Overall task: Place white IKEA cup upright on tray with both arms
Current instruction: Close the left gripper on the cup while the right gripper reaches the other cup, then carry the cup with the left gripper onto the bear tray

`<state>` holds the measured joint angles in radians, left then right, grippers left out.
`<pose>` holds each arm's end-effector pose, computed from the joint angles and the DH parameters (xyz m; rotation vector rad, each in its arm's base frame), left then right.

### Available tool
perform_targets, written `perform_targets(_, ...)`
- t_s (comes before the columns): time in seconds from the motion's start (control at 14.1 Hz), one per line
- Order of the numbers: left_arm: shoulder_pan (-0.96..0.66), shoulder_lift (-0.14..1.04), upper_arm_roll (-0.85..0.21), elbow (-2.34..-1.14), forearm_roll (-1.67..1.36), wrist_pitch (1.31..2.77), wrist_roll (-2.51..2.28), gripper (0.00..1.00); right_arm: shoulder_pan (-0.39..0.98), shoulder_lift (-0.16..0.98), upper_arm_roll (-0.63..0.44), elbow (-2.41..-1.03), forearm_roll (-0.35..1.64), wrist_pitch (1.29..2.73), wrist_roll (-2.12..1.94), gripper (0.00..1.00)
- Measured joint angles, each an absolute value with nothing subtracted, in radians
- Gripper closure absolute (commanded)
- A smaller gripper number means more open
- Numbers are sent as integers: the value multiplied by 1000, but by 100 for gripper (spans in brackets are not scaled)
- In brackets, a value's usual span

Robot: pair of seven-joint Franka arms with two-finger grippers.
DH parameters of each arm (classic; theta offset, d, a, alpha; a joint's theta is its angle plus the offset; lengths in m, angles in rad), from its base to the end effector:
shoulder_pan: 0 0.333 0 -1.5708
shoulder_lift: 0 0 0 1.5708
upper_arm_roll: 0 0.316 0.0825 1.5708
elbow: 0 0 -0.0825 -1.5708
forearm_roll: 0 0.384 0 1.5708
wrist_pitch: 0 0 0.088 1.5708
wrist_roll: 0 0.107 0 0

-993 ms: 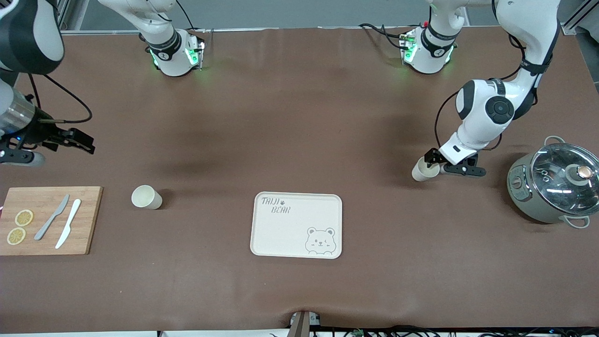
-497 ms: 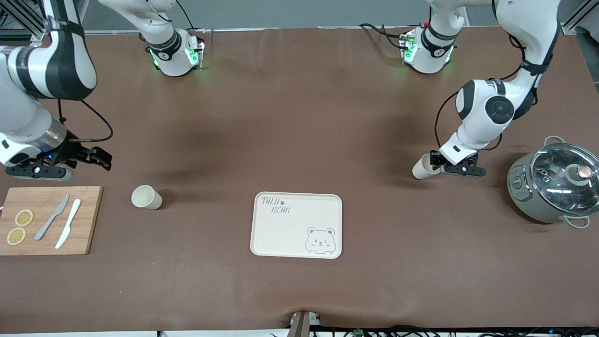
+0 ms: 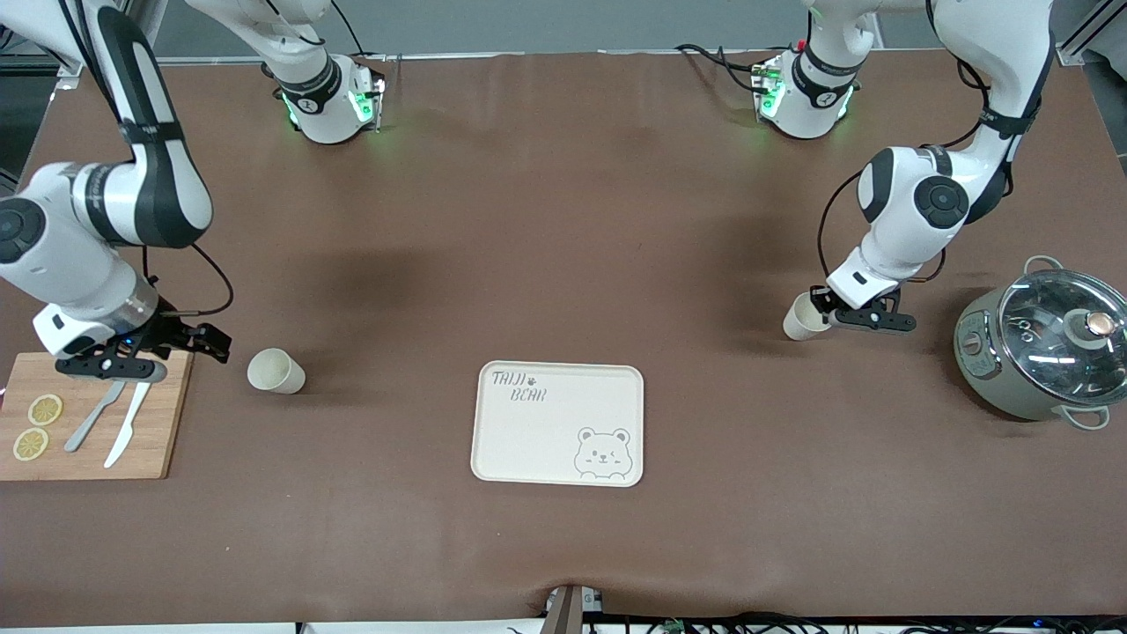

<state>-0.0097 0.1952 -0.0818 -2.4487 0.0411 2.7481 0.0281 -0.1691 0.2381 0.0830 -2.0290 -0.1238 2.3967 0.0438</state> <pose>0.4944 -0.0479 0.2320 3.1266 -0.2418 0.1650 0.6009 -0.0545 0.3434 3.0612 -0.0734 0.1985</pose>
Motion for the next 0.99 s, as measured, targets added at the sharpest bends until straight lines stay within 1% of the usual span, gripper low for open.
perform_targets(0.28,-11,193,-87,-2444,41,2748,12,100,-184,311,81,-2027,-136,2495,44,0)
perform_targets(0.5,-11,180,-119,-2414,41,2732,-33,100,-184,340,82,-2027,-136,2549,44,0)
perform_targets(0.71,-12,159,-164,-2329,41,2605,-88,100,-184,368,82,-2026,-136,2585,44,0)
perform_targets(0.99,-14,146,-233,-2136,41,2361,-194,100,-184,395,82,-2026,-136,2610,44,0)
